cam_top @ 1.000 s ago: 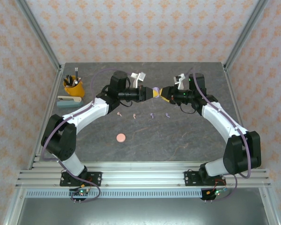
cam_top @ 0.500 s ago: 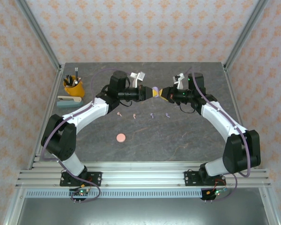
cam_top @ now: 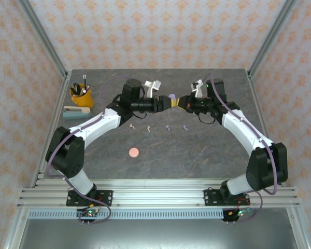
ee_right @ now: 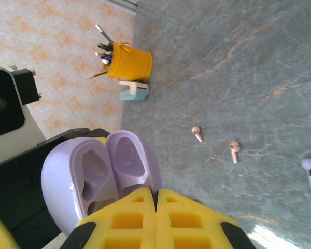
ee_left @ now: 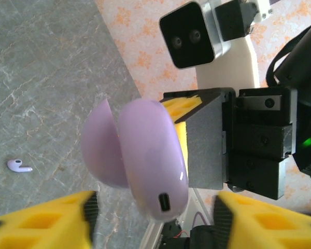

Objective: Insert wireless bluetooth earbuds into charging case

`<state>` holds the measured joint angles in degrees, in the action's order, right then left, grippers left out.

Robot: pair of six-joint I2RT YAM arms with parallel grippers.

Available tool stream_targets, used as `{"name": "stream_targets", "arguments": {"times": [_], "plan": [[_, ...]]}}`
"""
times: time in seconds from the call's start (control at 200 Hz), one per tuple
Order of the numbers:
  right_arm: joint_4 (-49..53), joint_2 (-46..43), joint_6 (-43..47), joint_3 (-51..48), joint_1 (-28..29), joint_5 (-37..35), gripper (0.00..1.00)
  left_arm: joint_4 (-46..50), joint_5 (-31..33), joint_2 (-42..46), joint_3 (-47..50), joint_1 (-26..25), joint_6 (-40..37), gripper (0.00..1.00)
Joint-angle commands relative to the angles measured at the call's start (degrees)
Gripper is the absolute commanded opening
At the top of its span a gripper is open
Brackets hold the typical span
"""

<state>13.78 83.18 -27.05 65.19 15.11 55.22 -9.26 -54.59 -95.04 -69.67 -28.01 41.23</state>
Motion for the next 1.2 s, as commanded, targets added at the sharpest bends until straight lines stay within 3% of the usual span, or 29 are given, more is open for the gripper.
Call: {"name": "stream_targets", "arguments": {"times": [0.0,0.16,0.345,0.495,0.746,0.856,1.071,1.196], "plan": [[8.89,0.93,7.13,5.08,0.16,-3.02,0.00,2.88,1.14,1.17,-1.86,0.21,-2.51,0.73],[19.98,2.53,16.16,11.30,0.12,-6.19,0.00,12.87,0.69,2.39,-5.83,2.43,-8.97,0.81],[30.34,2.71,27.63,17.10,0.95,-11.08,0.00,32.46,-2.72,0.43,-15.54,5.43,-21.25,0.83],[31.43,0.09,32.25,18.20,4.10,-19.52,0.00,49.35,-6.33,-4.16,-24.87,6.47,-31.12,0.86],[32.50,-1.47,35.99,20.24,10.33,-27.46,0.00,63.93,-13.76,-9.51,-33.27,6.48,-41.33,0.91],[32.95,-1.24,36.62,21.02,11.92,-28.17,0.00,65.94,-15.77,-10.83,-33.93,6.49,-43.08,0.89],[33.60,-0.91,37.94,22.11,13.80,-27.46,0.00,72.71,-21.50,-13.71,-35.56,6.48,-49.22,0.73],[34.13,-1.48,38.49,21.99,14.55,-27.75,0.00,76.10,-23.36,-13.98,-36.08,6.48,-52.03,0.69]]}}
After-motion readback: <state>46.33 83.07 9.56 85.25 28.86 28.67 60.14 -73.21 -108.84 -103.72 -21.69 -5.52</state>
